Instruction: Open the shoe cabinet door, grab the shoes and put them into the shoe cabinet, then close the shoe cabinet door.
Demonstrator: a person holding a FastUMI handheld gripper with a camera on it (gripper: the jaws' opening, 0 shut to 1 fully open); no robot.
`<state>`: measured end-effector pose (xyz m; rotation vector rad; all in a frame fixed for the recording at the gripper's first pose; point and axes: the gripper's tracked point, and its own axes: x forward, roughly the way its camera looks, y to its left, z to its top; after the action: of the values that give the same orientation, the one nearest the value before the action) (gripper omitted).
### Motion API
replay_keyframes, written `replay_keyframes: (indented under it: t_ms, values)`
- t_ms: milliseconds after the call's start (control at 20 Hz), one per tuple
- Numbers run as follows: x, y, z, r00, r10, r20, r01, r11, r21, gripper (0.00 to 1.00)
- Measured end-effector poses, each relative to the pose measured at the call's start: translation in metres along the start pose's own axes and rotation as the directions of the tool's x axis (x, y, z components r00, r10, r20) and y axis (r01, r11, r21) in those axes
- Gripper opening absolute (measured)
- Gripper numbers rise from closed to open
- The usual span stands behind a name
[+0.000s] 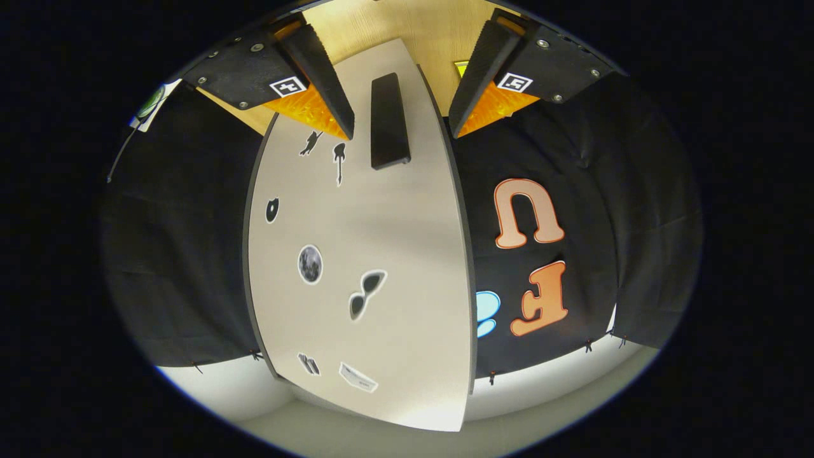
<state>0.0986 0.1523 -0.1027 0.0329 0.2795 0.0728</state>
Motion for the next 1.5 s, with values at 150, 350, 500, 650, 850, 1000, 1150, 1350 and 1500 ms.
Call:
replay_keyframes:
  t_ms: [150,350,500,650,850,1000,1150,1350,1500]
  values:
    - [-0.017,0.004,0.019,1.000,0.019,0.021,-0.019,1.000,-0.009,0.93]
    - [-0.039,0.009,0.040,0.998,0.032,0.050,-0.031,0.999,-0.022,0.93]
    - [-0.050,0.011,0.049,0.997,0.035,0.069,-0.034,0.999,-0.014,0.93]
    - [-0.056,0.012,0.054,0.996,0.035,0.086,-0.033,0.999,-0.020,0.93]
    - [-0.060,0.015,0.055,0.995,0.039,0.089,-0.036,0.999,-0.029,0.93]
    - [-0.061,0.015,0.056,0.995,0.040,0.092,-0.037,0.999,-0.035,0.93]
    - [-0.062,0.017,0.056,0.995,0.041,0.090,-0.037,0.998,-0.041,0.93]
    - [-0.062,0.016,0.058,0.995,0.047,0.093,-0.044,0.998,-0.041,0.93]
    - [-0.064,0.017,0.059,0.995,0.047,0.093,-0.043,0.998,-0.045,0.93]
